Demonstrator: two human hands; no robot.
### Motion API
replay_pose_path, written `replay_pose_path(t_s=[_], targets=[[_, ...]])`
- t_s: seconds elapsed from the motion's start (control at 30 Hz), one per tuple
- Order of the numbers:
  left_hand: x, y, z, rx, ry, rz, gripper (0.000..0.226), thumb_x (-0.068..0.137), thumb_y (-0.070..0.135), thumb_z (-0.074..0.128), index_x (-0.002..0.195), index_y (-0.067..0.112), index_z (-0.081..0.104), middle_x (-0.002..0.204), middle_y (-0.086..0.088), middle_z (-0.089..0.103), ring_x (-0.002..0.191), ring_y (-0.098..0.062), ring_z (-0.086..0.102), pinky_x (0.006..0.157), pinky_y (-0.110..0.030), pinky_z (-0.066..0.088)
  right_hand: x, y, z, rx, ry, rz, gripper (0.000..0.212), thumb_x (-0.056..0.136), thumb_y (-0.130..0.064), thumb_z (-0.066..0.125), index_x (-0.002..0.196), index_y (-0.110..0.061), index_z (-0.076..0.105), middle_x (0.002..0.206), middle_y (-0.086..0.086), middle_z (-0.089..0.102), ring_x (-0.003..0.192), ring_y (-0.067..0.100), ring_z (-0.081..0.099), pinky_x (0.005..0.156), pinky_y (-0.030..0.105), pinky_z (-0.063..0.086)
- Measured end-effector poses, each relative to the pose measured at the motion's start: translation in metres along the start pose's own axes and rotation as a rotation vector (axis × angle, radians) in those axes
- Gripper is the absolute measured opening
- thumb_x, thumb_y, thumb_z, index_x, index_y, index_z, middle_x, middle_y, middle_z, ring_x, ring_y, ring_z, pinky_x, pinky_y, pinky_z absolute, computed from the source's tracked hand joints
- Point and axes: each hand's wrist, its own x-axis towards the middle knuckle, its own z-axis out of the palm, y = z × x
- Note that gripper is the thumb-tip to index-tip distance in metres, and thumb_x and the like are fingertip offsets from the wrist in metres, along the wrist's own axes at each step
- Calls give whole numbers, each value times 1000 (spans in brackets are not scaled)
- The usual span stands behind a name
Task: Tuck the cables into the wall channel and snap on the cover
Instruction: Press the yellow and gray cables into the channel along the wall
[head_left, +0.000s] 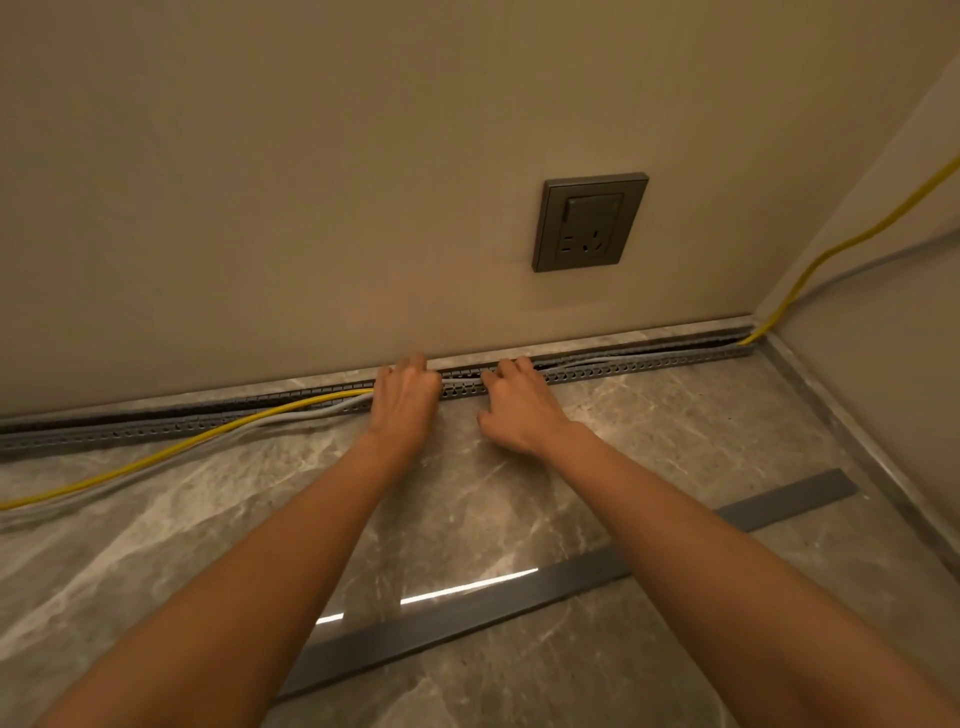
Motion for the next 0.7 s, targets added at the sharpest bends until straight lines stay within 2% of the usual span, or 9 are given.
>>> replay_pose_path(t_s=[0.13, 0.27, 0.47, 0.57, 0.7], targets=[[-18, -3, 8, 8, 26, 71, 33, 86, -6, 43, 117, -2, 52, 126, -21, 51, 117, -34, 47, 91, -42, 40, 0, 2, -5, 14, -15, -18, 42, 86, -18, 49, 124, -1, 52, 131, 19, 53, 123, 34, 40, 108, 39, 32], [-22, 5, 14, 72, 14, -28, 42, 86, -5, 42, 127, 5, 37, 133, -13, 41, 122, -31, 39, 99, -37, 35, -4, 7, -2, 25, -23, -45, 48, 86, -19, 50, 131, -2, 46, 133, 19, 54, 123, 35, 43, 107, 39, 34], [-22, 2, 7, 70, -10, -31, 36, 85, -8, 42, 120, 1, 45, 128, -17, 45, 117, -32, 44, 94, -38, 38, -7, 11, 3, 61, -28, -76, 55, 88, -14, 49, 139, -1, 36, 144, 17, 39, 131, 33, 35, 114, 37, 28], [-16, 3, 2, 100, -75, -44, 32, 87, -8, 43, 118, -1, 48, 126, -18, 49, 115, -34, 49, 93, -39, 41, -9, 14, 4, 131, -17, -77, 47, 89, -5, 48, 135, 1, 42, 141, 15, 34, 127, 31, 35, 112, 35, 30], [-11, 2, 1, -38, -137, -68, 36, 86, -6, 44, 122, -3, 43, 128, -22, 48, 117, -38, 49, 95, -41, 41, -8, 13, 4, 167, -10, -68, 38, 89, -2, 46, 126, 3, 48, 137, 17, 38, 125, 31, 39, 109, 35, 33]])
